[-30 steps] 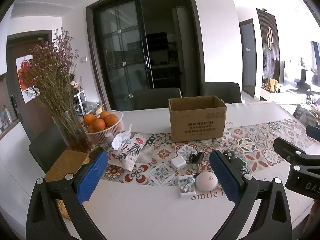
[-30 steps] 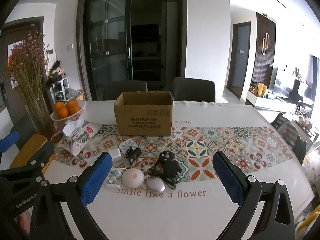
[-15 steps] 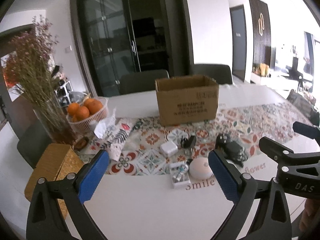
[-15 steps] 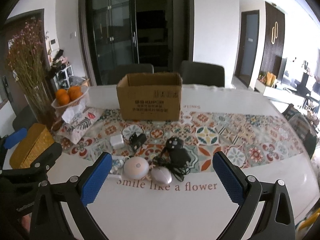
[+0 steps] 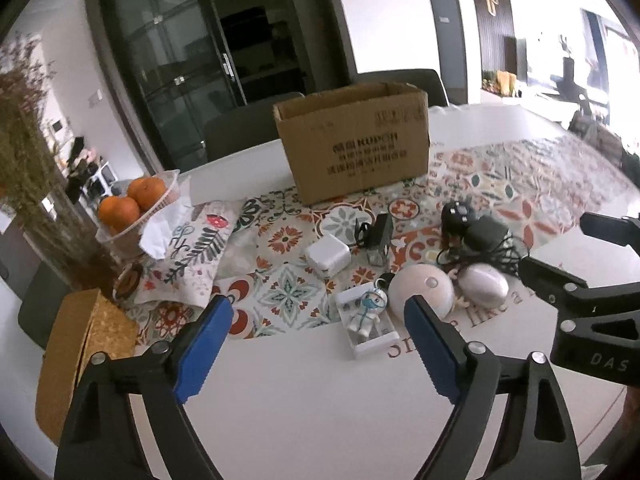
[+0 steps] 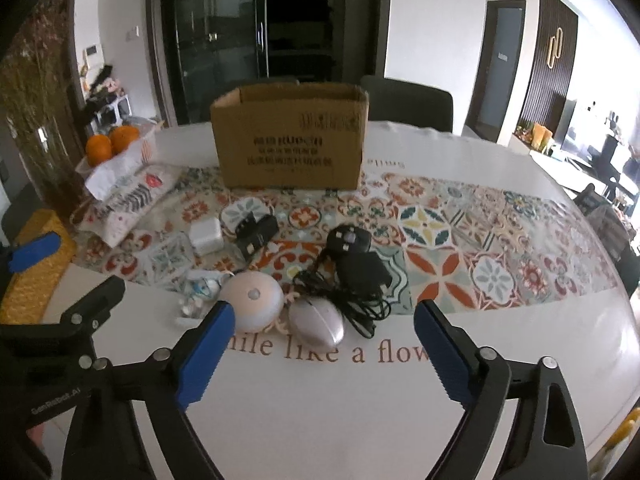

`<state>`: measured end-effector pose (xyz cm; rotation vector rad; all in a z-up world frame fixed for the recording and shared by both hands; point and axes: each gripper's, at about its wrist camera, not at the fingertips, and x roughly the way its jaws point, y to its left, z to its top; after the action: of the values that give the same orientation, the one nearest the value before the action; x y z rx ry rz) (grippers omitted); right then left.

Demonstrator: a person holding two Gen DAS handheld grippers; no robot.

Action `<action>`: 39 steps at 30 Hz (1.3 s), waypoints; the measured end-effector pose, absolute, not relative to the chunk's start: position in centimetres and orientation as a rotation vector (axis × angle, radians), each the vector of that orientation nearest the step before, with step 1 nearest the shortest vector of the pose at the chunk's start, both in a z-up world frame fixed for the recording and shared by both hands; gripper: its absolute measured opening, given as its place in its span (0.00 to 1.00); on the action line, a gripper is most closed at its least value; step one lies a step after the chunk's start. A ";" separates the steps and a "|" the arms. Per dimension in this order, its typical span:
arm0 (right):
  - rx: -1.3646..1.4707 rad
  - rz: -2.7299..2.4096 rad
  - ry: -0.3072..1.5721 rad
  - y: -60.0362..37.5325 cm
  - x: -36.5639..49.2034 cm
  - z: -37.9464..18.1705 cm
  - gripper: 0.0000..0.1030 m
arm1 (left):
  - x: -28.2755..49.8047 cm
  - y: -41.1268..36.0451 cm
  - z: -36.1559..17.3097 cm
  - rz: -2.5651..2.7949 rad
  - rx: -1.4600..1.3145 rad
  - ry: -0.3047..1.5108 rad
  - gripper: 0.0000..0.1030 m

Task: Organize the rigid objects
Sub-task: 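Grasp the white astronaut figurine with the left tool while the right tool grasps the silver egg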

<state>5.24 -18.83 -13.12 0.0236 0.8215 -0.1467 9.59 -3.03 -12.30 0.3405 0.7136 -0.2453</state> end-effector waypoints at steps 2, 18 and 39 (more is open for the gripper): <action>0.028 -0.145 0.844 -18.9 5.8 -14.4 0.82 | 10.3 -3.3 -13.2 -0.273 0.359 0.723 0.81; 0.088 -0.128 0.940 -19.6 8.5 -21.8 0.69 | 13.7 -5.7 -19.6 -0.468 0.420 0.815 0.58; 0.092 -0.098 0.933 -19.7 10.6 -24.1 0.69 | 16.2 -6.0 -22.3 -0.510 0.409 0.814 0.40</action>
<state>10.59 -19.71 -24.08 0.0915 0.9331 -0.0975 16.21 -5.95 -22.34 0.4093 0.8139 -0.5098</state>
